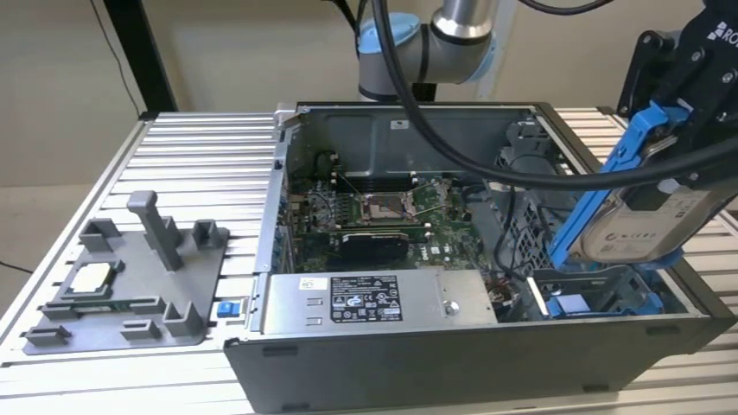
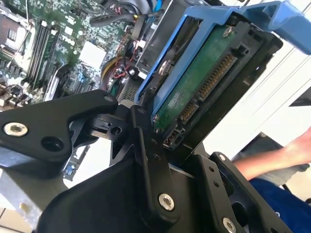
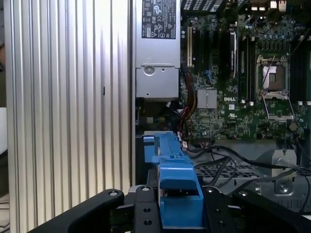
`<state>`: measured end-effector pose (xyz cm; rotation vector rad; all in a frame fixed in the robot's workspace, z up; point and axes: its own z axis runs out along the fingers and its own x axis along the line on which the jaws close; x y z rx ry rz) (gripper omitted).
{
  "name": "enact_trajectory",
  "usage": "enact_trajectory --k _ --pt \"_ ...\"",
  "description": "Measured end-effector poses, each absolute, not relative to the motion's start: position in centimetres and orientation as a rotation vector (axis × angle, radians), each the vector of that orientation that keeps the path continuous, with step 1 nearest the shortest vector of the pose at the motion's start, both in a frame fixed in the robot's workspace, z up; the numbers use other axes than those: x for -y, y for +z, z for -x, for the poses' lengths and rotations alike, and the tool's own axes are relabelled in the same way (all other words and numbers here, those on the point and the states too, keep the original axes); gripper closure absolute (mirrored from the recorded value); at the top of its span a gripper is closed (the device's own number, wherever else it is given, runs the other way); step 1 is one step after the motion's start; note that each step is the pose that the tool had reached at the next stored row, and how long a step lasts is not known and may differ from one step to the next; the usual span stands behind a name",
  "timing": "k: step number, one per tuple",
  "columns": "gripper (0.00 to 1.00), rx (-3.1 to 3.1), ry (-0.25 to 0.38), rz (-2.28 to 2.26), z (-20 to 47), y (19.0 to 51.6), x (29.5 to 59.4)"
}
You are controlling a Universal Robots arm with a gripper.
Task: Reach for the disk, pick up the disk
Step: 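Pick up the disk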
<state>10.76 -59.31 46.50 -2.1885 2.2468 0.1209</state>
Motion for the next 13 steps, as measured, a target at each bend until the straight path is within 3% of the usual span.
enact_trajectory --k 13 --pt "1.00 -2.243 0.131 2.184 -11.04 46.42 59.75"
